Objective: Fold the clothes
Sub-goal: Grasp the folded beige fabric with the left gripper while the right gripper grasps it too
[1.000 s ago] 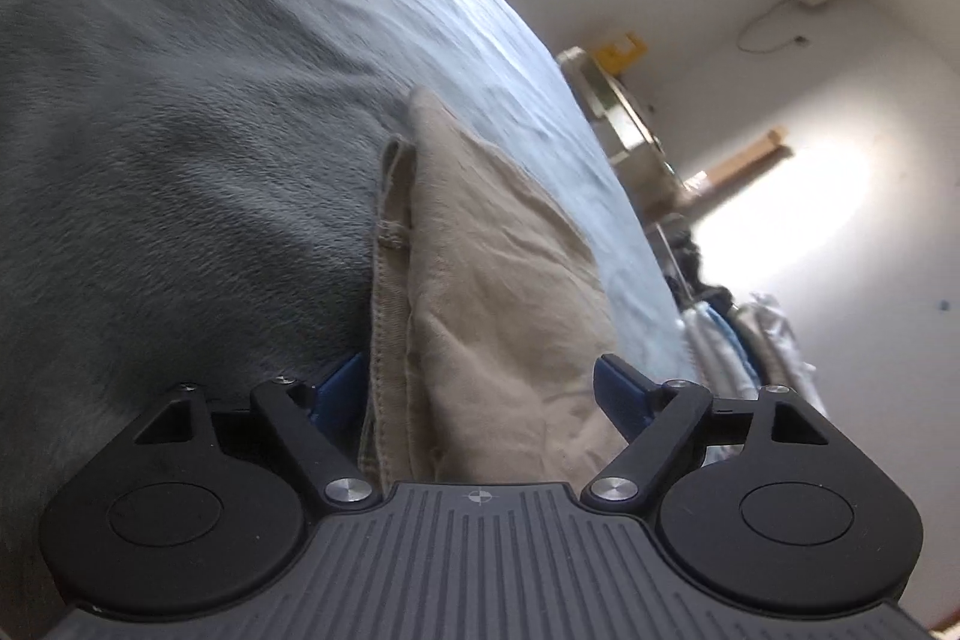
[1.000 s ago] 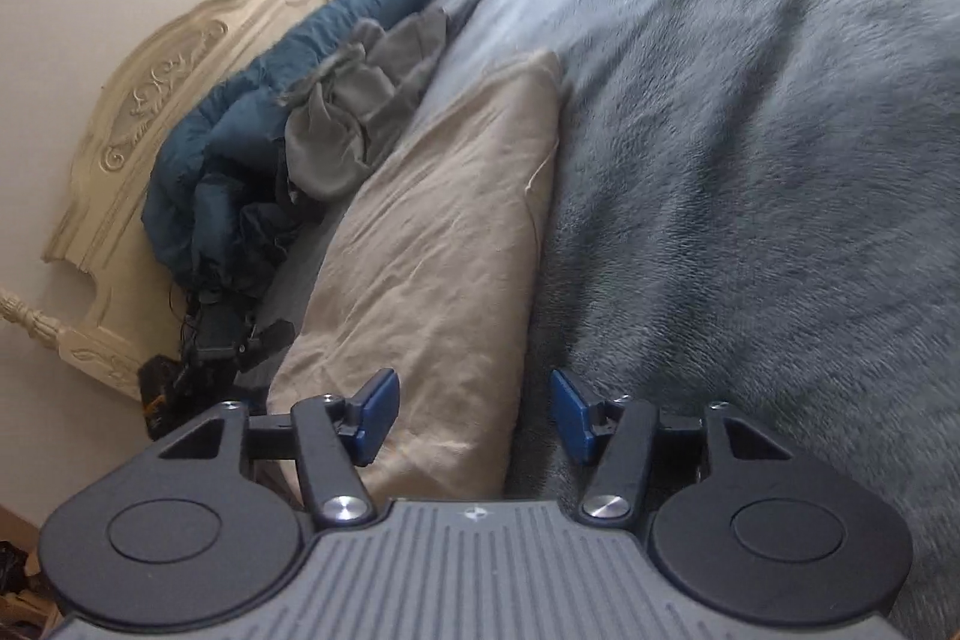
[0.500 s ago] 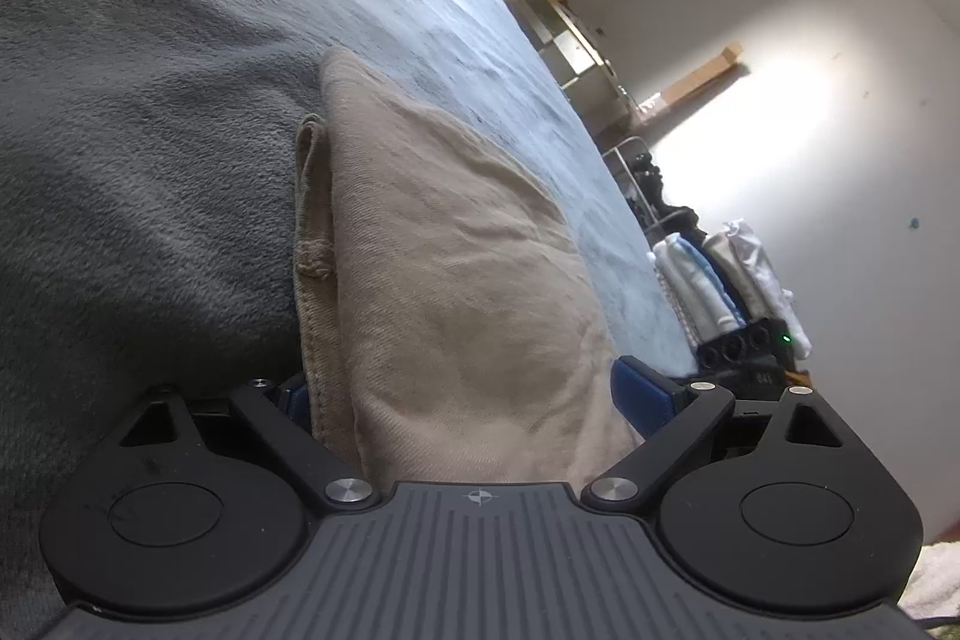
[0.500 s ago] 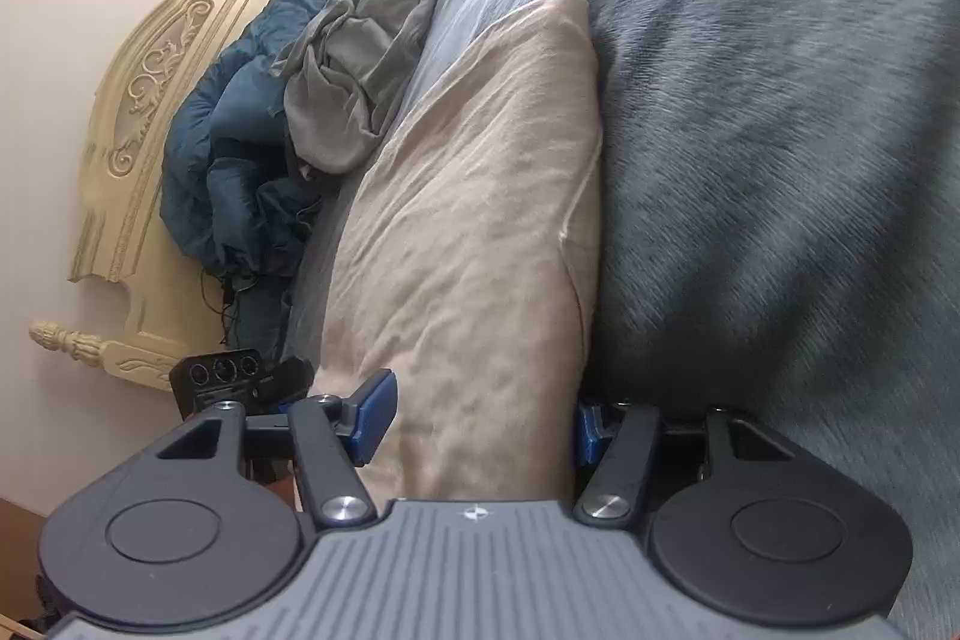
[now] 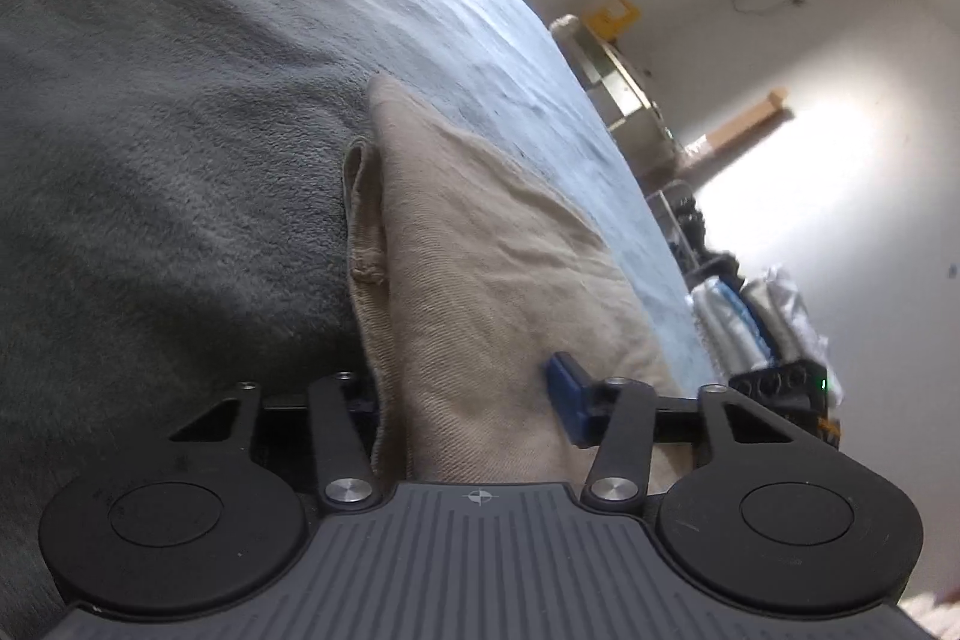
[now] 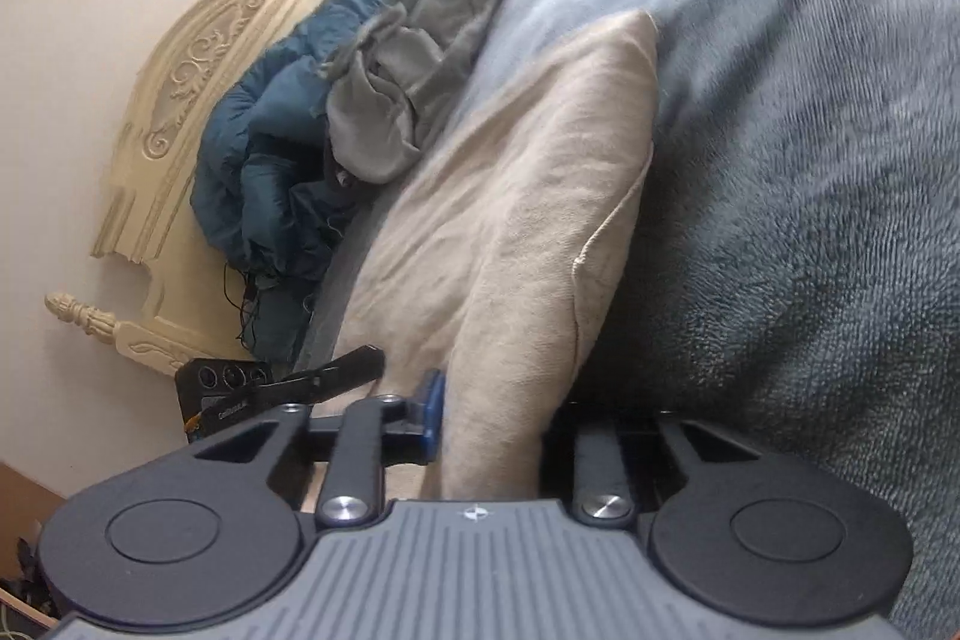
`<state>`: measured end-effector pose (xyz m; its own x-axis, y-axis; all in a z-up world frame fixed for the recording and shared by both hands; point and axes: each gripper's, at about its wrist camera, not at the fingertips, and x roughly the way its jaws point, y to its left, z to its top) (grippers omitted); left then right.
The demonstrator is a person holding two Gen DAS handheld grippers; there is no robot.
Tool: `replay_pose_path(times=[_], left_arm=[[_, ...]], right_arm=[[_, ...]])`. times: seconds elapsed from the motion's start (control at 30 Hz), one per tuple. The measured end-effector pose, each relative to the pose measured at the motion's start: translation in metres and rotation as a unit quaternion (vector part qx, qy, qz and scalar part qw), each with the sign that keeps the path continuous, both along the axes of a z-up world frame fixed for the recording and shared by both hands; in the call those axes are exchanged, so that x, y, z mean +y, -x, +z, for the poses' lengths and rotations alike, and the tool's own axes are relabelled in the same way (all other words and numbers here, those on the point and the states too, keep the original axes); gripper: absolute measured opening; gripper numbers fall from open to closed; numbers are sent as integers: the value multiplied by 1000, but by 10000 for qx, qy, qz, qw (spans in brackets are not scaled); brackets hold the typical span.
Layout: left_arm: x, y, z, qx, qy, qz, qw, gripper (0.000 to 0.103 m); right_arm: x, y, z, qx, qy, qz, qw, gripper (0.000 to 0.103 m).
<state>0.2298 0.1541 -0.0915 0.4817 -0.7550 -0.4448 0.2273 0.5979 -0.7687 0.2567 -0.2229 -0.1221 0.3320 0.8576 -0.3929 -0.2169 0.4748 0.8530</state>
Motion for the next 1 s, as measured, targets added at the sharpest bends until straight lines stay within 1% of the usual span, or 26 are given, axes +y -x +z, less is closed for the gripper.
replay_pose_path(times=[0.07,0.17,0.33,0.5,0.63,0.77,0.87,1.0], left_arm=[[0,3,2,39,135,52,9999,40],[-5,10,2,71,344,46,9994,37],[-24,19,3,73,613,-118,9980,36],[-59,15,7,50,849,-390,9956,36],[-95,3,12,30,936,-720,9930,36],[-144,-14,19,7,1033,-1060,9890,36],[-187,-30,21,-30,1140,-1251,9856,36],[-245,-57,14,65,1332,-1489,9798,36]], right_arm=[[-3,3,7,-100,40,-5,9999,22],[-10,9,19,-217,156,-12,9996,21],[-37,28,40,-483,290,-135,9983,21],[-77,48,55,-704,469,-314,9959,21],[-117,61,68,-874,638,-507,9928,21],[-165,65,86,-1099,920,-683,9873,21],[-206,60,102,-1295,1229,-737,9812,21],[-261,43,120,-1385,1729,-714,9725,21]])
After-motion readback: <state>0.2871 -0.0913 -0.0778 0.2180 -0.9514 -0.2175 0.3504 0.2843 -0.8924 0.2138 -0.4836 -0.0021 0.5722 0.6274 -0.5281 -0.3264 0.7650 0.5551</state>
